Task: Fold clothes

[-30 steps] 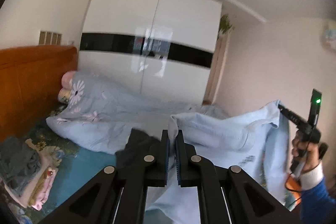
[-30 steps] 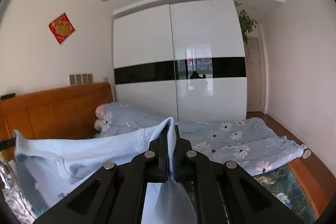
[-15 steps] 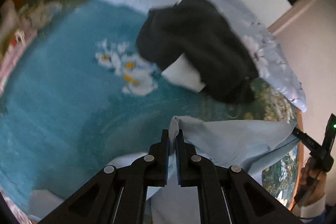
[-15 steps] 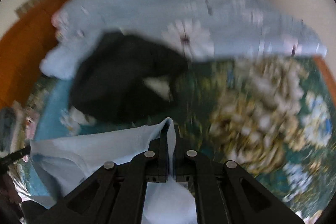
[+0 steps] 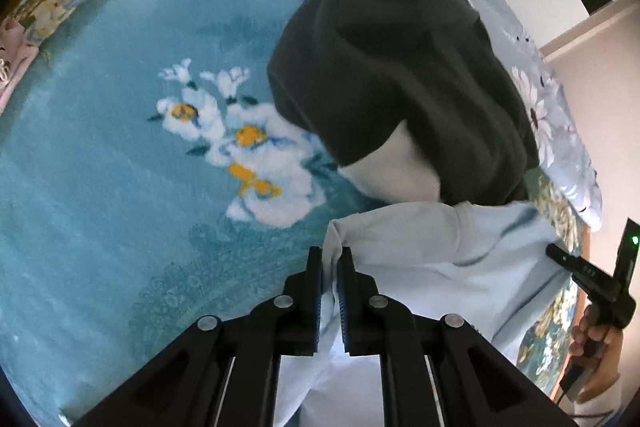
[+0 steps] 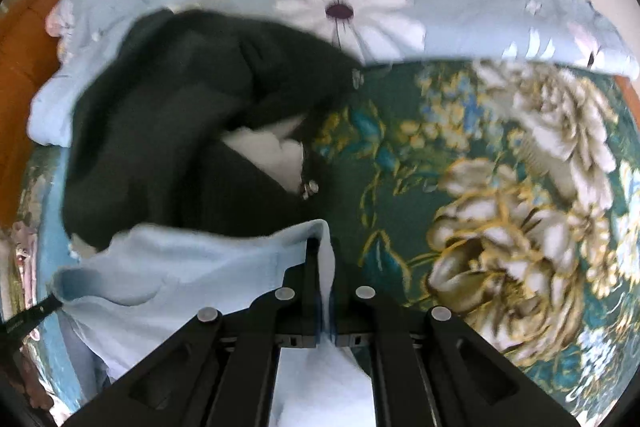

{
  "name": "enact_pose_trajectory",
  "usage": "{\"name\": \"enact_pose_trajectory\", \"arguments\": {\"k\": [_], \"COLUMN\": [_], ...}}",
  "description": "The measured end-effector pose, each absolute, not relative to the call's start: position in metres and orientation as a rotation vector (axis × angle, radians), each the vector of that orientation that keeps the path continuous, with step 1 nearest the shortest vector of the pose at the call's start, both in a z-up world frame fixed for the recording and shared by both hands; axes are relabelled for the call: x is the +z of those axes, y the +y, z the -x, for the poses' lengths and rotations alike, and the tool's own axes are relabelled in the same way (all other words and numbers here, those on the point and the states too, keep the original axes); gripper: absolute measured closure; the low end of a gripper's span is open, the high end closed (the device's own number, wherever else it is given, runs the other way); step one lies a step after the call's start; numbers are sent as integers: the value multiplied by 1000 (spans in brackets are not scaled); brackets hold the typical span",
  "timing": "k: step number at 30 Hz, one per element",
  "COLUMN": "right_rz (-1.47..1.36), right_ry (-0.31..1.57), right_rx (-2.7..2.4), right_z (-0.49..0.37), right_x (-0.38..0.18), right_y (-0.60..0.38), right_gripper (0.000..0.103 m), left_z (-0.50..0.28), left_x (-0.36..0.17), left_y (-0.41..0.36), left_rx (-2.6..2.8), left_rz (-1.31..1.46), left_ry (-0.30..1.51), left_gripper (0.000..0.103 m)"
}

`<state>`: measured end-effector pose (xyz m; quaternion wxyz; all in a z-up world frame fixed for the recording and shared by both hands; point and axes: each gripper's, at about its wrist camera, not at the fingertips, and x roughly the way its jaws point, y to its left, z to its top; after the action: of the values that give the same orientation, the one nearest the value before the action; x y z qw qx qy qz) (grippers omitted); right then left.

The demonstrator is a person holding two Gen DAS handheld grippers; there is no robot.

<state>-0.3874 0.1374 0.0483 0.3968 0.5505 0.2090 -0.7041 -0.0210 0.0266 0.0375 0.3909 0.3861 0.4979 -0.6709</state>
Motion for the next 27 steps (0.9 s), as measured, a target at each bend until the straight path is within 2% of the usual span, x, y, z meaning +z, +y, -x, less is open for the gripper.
{"name": "enact_pose_trajectory", "arguments": {"k": [2,4,6,7,8,10,14,20,24,27], "right_rz": [-1431,-1438,-1434,-1433,-1429,-1415,-1358,-1410,-1531,-1626], "right_ry": [524,533,527,516,503,466,384,553,488,386], "right_rx": [-1792,-1805,-1810,-1810,-1814,-1833,-1819,-1783,-1831,-1863], "right_z": [388,389,390,392,394,396,385,346,337,333], "right_x": [38,35,36,39,42,54,76,45,33,28], "right_y": [136,134,132,132,133,139,175,288,377,427], "right_gripper": [100,100,100,94,79,57,57,57,57,57], "left_z": [17,13,4,0,-5,-16,-28,-10,-11,-16], "left_x": [39,42,53,59,66,78,83,48,42,51], "left_y": [28,28,27,28,29,38,78,155,176,179], "left_rx": [-1705,-1693,-1678,-1674,-1669,-1671,-1708,-1763,-1773,-1791], "left_rz": [-975,-964,-923,-896,-866,-796,-646,-675,-687,-672], "left_ry": [1271,1273,1276,1278,1280,1274,1322,1415,1451,1398], "left_gripper": [87,74,70,66,64,63,49,49,49,49]}}
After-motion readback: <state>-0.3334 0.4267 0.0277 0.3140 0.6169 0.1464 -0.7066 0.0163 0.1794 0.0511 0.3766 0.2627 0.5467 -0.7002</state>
